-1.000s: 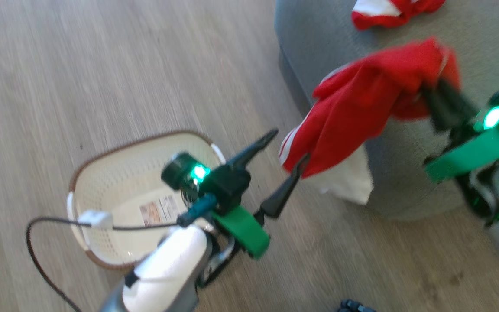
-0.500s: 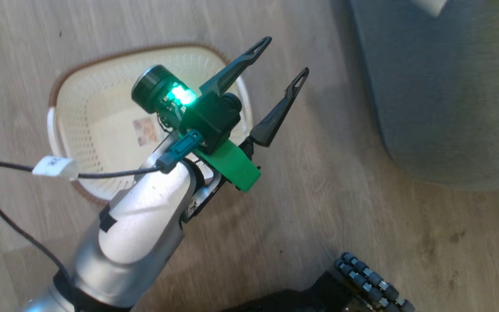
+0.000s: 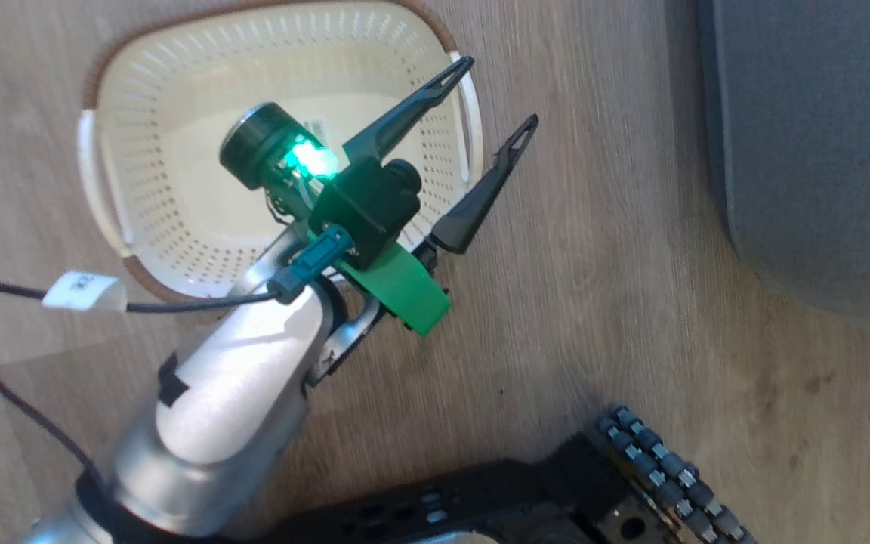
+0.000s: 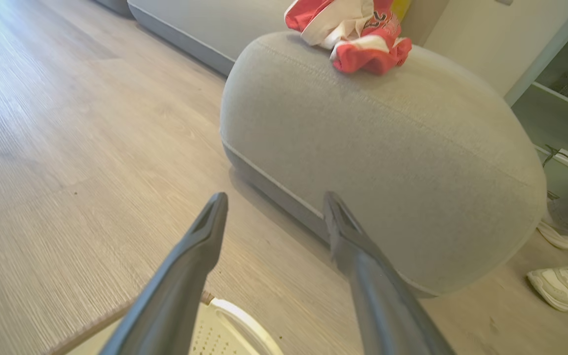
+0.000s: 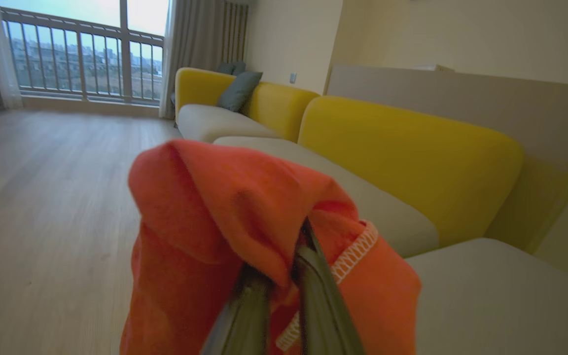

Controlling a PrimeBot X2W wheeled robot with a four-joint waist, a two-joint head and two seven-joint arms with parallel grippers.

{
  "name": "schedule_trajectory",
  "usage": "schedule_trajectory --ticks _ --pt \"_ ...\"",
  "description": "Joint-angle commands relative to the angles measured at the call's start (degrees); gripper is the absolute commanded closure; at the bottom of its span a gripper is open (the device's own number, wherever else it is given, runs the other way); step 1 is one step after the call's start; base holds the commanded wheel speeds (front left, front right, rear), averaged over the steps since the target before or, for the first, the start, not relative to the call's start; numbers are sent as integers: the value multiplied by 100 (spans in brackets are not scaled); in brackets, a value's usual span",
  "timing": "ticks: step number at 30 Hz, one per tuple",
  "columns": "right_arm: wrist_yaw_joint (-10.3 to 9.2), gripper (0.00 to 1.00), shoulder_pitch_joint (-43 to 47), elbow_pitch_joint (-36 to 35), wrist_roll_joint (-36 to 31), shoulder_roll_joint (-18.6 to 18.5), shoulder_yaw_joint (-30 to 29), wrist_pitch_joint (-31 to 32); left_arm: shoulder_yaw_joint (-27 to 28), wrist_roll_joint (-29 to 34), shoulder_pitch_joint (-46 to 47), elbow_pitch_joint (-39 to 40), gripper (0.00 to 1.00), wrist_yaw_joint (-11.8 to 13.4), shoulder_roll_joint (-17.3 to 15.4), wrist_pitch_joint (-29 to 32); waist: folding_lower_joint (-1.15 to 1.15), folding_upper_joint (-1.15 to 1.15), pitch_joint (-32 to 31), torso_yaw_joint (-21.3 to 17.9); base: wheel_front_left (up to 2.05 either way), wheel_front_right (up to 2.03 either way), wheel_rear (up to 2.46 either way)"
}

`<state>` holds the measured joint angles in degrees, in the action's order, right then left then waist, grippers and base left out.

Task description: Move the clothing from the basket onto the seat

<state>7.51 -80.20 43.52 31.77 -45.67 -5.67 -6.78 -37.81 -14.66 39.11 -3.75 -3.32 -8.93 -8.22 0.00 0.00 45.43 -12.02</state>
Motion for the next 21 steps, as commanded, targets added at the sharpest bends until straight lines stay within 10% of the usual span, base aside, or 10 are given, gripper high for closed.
schedule_trajectory --ticks 1,7,8,11,21 --pt "-2 100 299 93 -8 -146 -147 -67 87 80 104 301 0 21 -147 128 0 0 404 -208 0 0 0" --pt "-2 100 982 1052 15 658 -139 -547 128 169 158 514 0 70 -396 388 0 0 741 -409 0 0 0" --pt "-2 85 1025 1169 2 764 -121 -601 134 184 159 534 0 85 -426 409 0 0 750 -424 0 0 0" --pt "-2 0 1088 1358 -13 989 -27 -711 180 167 118 572 0 141 -484 436 0 0 713 -491 0 0 0" --pt "-2 0 1757 767 -146 1234 509 -817 291 -26 -44 487 0 254 -498 305 0 0 44 -741 0 0 0"
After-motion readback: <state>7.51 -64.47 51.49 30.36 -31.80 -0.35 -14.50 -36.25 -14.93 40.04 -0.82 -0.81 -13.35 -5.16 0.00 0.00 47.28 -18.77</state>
